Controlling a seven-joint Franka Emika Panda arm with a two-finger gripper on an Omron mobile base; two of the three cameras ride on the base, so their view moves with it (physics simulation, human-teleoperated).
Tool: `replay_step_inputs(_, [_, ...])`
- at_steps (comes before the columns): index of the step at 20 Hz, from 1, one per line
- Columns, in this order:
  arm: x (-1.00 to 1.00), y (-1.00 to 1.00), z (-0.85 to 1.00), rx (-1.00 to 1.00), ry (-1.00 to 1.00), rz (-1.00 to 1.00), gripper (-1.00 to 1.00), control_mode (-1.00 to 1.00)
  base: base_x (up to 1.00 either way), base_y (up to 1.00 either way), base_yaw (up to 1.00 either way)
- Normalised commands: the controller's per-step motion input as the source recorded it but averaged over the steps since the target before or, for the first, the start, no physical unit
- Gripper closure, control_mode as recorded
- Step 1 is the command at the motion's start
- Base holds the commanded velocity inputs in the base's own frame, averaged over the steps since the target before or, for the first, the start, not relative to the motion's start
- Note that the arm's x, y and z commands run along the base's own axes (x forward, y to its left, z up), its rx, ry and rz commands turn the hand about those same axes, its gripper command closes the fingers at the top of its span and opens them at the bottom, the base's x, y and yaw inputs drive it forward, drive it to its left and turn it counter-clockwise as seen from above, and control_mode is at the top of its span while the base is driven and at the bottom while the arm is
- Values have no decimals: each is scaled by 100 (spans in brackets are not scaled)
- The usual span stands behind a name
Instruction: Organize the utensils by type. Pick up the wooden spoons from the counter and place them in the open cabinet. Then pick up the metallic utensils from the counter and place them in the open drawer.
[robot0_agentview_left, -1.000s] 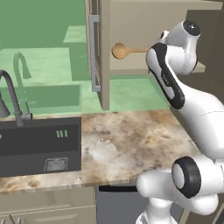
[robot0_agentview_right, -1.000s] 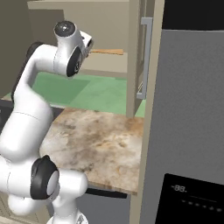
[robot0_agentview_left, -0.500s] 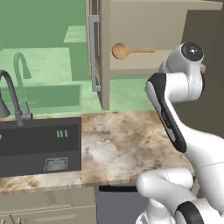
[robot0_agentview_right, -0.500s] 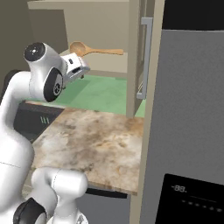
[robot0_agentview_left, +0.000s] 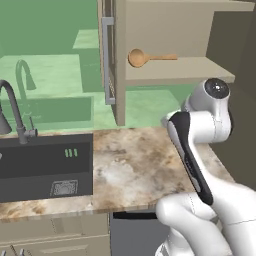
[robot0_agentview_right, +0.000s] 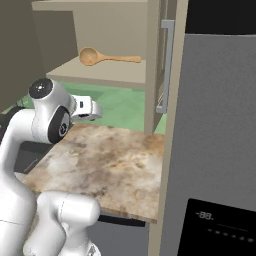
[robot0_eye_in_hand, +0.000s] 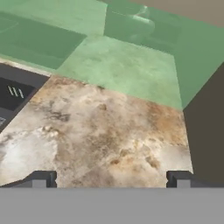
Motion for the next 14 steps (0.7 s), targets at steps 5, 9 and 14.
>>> replay_step_inputs(5, [-6,0,-45,22,0,-8,-100,-100,0,0,0])
replay_step_inputs(9, [-5,0,-38,16,0,-7,-100,-100,0,0,0])
replay_step_inputs(14, [-2,0,-5,4,0,-1,-100,-100,0,0,0])
